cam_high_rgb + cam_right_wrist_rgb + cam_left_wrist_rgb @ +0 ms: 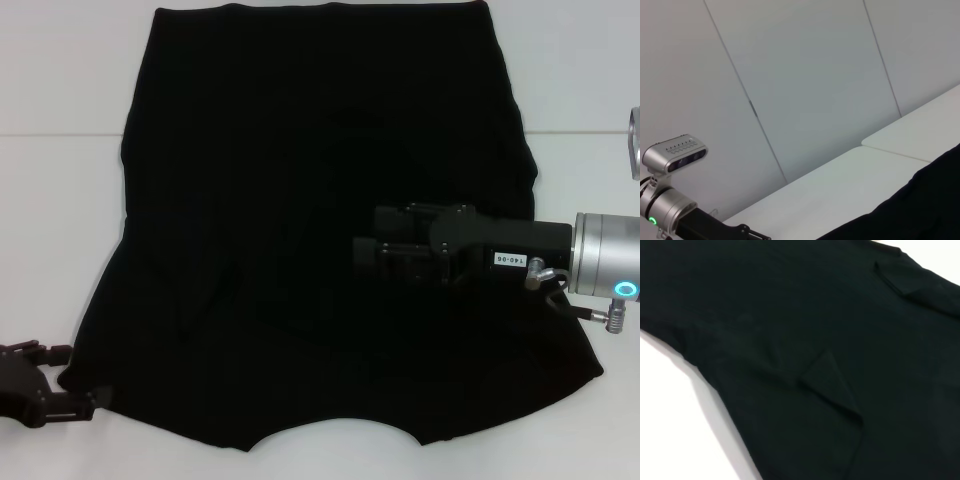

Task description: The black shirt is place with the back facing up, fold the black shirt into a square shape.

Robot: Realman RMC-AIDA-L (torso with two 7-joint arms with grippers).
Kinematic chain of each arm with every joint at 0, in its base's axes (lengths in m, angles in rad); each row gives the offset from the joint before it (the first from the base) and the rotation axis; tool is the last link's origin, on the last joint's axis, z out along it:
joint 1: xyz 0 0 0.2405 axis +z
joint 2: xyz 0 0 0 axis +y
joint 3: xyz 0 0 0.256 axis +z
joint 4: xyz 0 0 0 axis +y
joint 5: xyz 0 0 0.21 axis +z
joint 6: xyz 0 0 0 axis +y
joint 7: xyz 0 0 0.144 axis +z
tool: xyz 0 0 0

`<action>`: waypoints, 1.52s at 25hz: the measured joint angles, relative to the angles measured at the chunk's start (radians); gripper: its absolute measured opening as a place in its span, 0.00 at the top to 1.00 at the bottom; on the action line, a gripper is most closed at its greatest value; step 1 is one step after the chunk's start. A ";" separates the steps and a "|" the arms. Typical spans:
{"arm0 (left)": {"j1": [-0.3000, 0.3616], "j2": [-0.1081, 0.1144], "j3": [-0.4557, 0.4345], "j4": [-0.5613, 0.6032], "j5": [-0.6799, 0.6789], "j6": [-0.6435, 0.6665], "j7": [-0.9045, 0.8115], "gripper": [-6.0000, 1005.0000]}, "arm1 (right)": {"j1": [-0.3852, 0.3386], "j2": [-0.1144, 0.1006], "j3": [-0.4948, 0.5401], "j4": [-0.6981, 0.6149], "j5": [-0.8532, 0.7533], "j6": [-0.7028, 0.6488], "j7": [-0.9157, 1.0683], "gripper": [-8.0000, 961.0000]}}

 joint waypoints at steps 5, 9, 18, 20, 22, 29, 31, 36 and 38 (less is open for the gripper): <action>0.001 0.000 -0.001 0.005 0.009 -0.007 -0.010 0.10 | 0.000 0.000 0.000 0.000 0.001 0.000 0.000 0.20; 0.001 0.000 0.000 0.005 0.021 -0.007 -0.011 0.11 | 0.000 0.000 0.004 0.000 0.001 0.000 -0.002 0.20; -0.012 -0.004 0.012 0.006 0.048 0.005 -0.024 0.14 | 0.000 0.000 0.005 0.000 0.009 -0.001 -0.009 0.20; -0.019 -0.004 0.012 0.005 0.048 0.011 -0.024 0.14 | -0.001 -0.001 0.005 0.000 0.012 -0.001 -0.009 0.20; -0.026 -0.005 0.019 0.002 0.050 0.012 -0.024 0.15 | -0.001 -0.001 0.005 0.000 0.012 -0.001 -0.009 0.20; -0.041 -0.008 0.027 -0.004 0.051 0.013 -0.025 0.17 | -0.003 -0.003 0.004 0.000 0.012 -0.002 -0.011 0.20; -0.043 -0.008 0.027 -0.004 0.051 0.013 -0.031 0.18 | -0.003 -0.003 0.004 0.000 0.014 -0.002 -0.011 0.20; -0.053 -0.001 0.028 -0.013 0.057 0.004 -0.052 0.20 | -0.003 -0.004 0.004 0.000 0.022 -0.002 -0.011 0.20; -0.058 0.004 0.029 -0.021 0.068 0.000 -0.060 0.20 | -0.003 -0.004 0.004 0.000 0.024 -0.002 -0.011 0.20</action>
